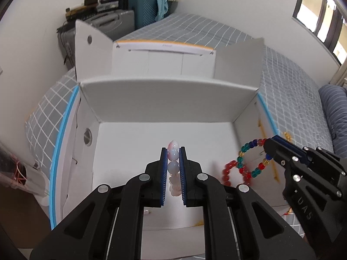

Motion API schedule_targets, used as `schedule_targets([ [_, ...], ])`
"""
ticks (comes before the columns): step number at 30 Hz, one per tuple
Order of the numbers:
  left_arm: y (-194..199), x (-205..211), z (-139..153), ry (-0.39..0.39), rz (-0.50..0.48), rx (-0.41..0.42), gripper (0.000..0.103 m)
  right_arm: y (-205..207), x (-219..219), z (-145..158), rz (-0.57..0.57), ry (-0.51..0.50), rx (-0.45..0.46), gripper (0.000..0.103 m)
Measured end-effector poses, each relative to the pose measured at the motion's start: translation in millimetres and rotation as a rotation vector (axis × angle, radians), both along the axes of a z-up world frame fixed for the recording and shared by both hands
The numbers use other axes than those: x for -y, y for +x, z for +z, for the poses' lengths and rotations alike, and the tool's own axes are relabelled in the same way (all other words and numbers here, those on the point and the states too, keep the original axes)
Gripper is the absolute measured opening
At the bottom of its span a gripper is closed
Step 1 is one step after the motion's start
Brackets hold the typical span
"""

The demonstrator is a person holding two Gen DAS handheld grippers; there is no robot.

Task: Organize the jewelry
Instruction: 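Lower both held bracelets into the white box and open both tools, then move both open tools back over the red cord bracelets on the bed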

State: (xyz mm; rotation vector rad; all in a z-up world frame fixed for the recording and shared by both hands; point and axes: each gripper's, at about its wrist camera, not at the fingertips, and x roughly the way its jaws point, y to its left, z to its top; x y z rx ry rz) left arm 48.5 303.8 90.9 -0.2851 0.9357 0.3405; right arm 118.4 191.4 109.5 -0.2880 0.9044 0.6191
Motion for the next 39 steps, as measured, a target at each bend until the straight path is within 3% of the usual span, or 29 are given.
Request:
schedule_targets([
  [11,0,-16,-37,0.013,0.021,-0.093,0.010,5,-18,-42,-0.016,-0.073,-0.085,0.009],
  [24,-4,-25,-48,0.010,0.031,-0.140,0.013,8,-20,-55,-0.007,-0.098,-0.143,0.012],
  [27,-7,-24,-42,0.022,0.035,-0.131,0.015,5,-17,-49,-0.002,-0.085,-0.136,0.031],
  [29,-10,-23,-37,0.029,0.042,-0.118,0.040,2,-14,-43,-0.003,-0.077,-0.117,0.042],
  [31,-14,-22,-28,0.058,0.057,-0.093,0.052,1,-13,-38,-0.001,-0.067,-0.109,0.050],
  [35,-20,-20,-14,0.077,0.061,-0.059,0.064,-2,-6,-24,0.004,-0.037,-0.074,0.072],
  [39,-24,-14,-4,0.093,0.059,-0.034,0.074,-1,1,-13,-0.009,-0.015,-0.051,0.080],
])
